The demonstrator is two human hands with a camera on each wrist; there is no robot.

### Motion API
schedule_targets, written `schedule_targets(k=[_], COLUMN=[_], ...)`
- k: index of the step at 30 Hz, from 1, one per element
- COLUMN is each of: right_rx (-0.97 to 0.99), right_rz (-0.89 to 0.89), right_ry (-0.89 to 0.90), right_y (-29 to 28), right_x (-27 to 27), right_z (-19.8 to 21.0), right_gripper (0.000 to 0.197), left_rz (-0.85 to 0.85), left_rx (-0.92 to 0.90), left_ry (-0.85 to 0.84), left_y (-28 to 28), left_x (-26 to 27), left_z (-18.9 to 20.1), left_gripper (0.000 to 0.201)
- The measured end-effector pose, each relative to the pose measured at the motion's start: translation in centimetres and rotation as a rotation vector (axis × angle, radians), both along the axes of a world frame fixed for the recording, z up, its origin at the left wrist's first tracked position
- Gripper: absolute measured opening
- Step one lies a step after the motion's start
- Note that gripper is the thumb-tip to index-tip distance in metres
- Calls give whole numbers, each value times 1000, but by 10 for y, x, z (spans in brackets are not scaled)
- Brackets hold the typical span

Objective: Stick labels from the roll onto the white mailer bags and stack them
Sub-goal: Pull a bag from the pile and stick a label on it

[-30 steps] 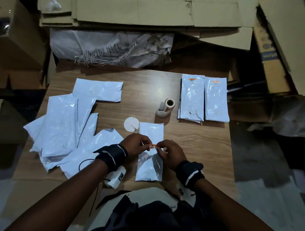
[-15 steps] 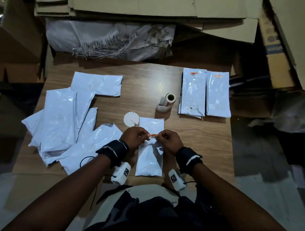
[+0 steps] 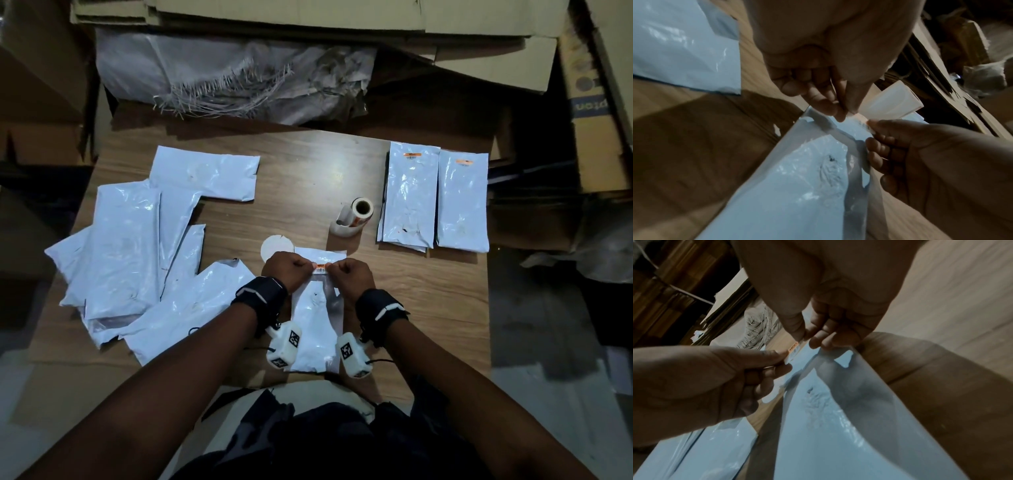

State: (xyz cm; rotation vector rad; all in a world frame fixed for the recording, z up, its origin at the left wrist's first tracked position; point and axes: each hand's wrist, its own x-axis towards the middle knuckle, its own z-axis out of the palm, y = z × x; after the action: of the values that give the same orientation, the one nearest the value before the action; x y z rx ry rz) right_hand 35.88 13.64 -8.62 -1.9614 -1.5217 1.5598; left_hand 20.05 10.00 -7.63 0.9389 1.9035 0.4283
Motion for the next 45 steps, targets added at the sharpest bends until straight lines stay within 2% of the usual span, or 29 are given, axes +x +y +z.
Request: schedule_targets(k=[3,5,8,16,30,41,43,45], right_rx=[4,-4,-21,-50,-38,-38,-36,-12], right_rz=[-24,-49,-58,-55,-25,42,63,66], right_ry=[-17,-15,-27,-69,-123,-196,-243,-288], right_y=[4,6,6,11,11,13,14,13], right_x=[0,0,0,-5,-5,-7,-9,-10], right_z=[-1,1,-3,-11,-13,-5,-2,1], right_gripper=[23,17,12,22,15,25,25,26], left_rz=[35,31,8,-5,-24,-61,-74,-70], left_rx=[-4,-1,7,22,71,54,39,45], left_ry=[-57,-43,58,163,196,258,281,312], left_y=[2,5,9,14,8,7,8,7], left_x=[0,0,0,5,8,11,10,7], left_z=[-3,-3,-4,-2,-11,-12,-12,-13], left_gripper=[15,7,18,8,11,10,16,32])
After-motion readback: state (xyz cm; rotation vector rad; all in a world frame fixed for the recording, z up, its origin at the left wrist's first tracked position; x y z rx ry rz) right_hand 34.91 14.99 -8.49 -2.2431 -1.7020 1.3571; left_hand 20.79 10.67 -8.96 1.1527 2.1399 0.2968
